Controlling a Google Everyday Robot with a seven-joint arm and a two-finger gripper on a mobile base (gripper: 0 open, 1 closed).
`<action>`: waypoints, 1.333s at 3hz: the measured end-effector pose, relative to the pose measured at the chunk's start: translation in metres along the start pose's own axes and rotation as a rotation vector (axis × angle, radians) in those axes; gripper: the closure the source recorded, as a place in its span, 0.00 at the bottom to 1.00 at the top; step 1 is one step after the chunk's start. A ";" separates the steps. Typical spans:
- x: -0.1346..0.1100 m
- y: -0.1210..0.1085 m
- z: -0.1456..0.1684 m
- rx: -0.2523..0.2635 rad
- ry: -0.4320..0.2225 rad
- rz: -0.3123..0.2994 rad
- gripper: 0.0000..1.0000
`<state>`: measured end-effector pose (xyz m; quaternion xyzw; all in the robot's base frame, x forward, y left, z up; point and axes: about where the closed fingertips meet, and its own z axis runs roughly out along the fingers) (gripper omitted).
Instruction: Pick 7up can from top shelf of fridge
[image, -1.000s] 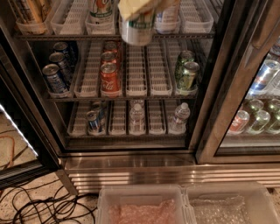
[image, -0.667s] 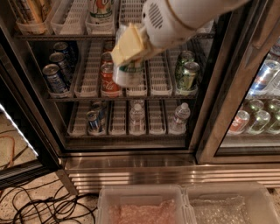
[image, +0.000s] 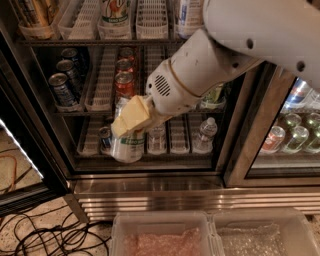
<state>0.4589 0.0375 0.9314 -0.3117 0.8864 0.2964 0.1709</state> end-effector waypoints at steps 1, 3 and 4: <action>0.001 0.003 0.002 -0.015 0.003 0.004 1.00; 0.040 0.046 0.101 -0.271 0.196 0.031 1.00; 0.040 0.046 0.101 -0.271 0.196 0.031 1.00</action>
Offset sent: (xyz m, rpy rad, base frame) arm -0.0397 0.0675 -0.0671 0.1113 0.2522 0.1889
